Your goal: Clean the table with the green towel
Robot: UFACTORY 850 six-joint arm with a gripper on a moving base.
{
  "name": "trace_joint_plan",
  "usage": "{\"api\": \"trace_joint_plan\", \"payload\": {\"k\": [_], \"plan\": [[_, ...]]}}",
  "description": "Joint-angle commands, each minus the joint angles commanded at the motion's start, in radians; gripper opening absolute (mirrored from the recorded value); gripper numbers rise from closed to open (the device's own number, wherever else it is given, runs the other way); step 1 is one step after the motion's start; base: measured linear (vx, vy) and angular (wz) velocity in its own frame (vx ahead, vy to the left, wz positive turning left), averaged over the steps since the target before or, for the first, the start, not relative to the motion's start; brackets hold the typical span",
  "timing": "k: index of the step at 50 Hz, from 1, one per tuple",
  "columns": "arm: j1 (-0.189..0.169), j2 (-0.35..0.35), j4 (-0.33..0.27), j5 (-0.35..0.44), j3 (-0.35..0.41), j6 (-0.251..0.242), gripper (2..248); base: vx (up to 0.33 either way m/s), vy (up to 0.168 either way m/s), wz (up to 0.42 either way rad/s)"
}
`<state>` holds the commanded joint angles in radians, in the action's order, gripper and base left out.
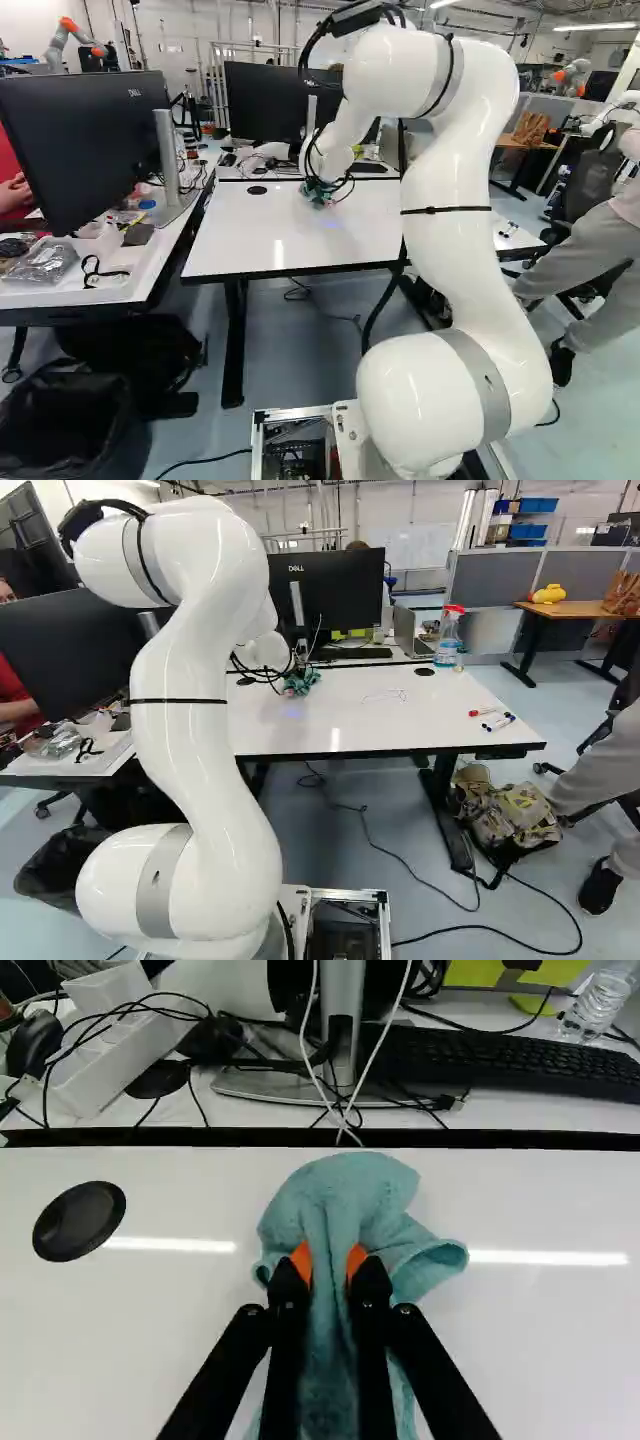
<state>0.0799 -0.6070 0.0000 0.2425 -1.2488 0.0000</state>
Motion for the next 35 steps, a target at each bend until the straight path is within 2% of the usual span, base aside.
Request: {"api": "trace_joint_plan", "payload": {"k": [16,35], "plan": [[0.035,-0.003,0.0,0.0,-0.004,0.0,55,0.0,0.0,0.0],[0.043,0.068,0.0,0.0,0.093,0.0,55,0.0,0.0,0.0]]}}
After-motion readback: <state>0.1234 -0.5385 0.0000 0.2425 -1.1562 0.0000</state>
